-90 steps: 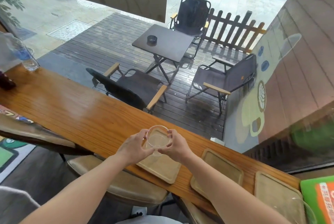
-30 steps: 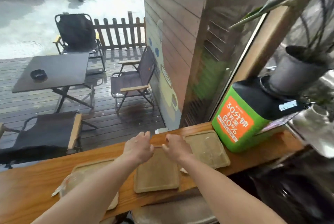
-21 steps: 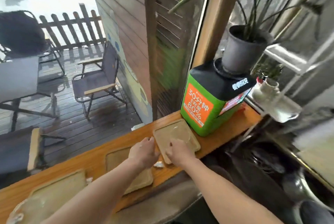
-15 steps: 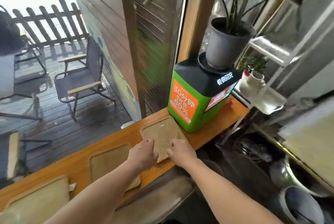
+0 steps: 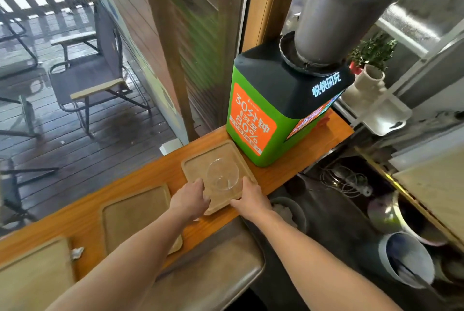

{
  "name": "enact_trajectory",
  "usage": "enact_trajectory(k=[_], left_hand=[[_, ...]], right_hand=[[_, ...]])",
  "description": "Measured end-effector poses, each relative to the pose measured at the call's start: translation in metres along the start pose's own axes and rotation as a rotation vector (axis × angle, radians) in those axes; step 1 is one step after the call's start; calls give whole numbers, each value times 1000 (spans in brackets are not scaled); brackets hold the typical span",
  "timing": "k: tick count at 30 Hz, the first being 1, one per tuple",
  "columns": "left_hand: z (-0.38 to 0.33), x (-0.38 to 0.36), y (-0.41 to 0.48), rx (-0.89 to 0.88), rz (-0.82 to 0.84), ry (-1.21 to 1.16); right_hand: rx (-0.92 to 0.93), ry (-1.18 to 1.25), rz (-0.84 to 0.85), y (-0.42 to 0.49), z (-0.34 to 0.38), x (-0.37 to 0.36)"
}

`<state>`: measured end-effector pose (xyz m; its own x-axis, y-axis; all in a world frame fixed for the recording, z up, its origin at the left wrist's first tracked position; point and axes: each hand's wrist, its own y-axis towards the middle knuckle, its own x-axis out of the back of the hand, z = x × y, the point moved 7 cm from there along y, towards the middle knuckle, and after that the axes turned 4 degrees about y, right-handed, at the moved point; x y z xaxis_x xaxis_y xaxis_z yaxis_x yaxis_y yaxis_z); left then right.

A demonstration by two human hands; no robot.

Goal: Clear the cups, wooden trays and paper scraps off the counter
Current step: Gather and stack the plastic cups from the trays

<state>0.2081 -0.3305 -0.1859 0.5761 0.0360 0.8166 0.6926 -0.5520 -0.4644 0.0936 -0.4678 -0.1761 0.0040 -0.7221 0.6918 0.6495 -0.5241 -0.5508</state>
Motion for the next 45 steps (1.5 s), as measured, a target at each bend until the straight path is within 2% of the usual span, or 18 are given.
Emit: enact_trajectory(k=[5, 9, 16, 23, 27, 33, 39, 45], left_hand=[[13, -19, 21, 121, 8, -260], [-1, -19, 28, 19, -9, -426], [-13, -6, 22, -43, -2, -467], [8, 35, -11, -59, -63, -495], [40, 67, -44, -87, -155, -514], [118, 100, -110, 1, -277, -578], [197, 119, -169, 26, -316, -601], [265, 132, -209, 26, -378, -645]], right_hand=[[65, 249, 65, 27, -7, -7], [89, 382, 79, 37, -4, -9], [126, 387, 102, 32, 12, -4], [175, 318, 112, 2, 57, 1], [233, 303, 132, -20, 102, -14], [347, 289, 142, -67, 179, -67], [422, 250, 162, -121, 239, -119], [465, 162, 104, -160, 293, -160]])
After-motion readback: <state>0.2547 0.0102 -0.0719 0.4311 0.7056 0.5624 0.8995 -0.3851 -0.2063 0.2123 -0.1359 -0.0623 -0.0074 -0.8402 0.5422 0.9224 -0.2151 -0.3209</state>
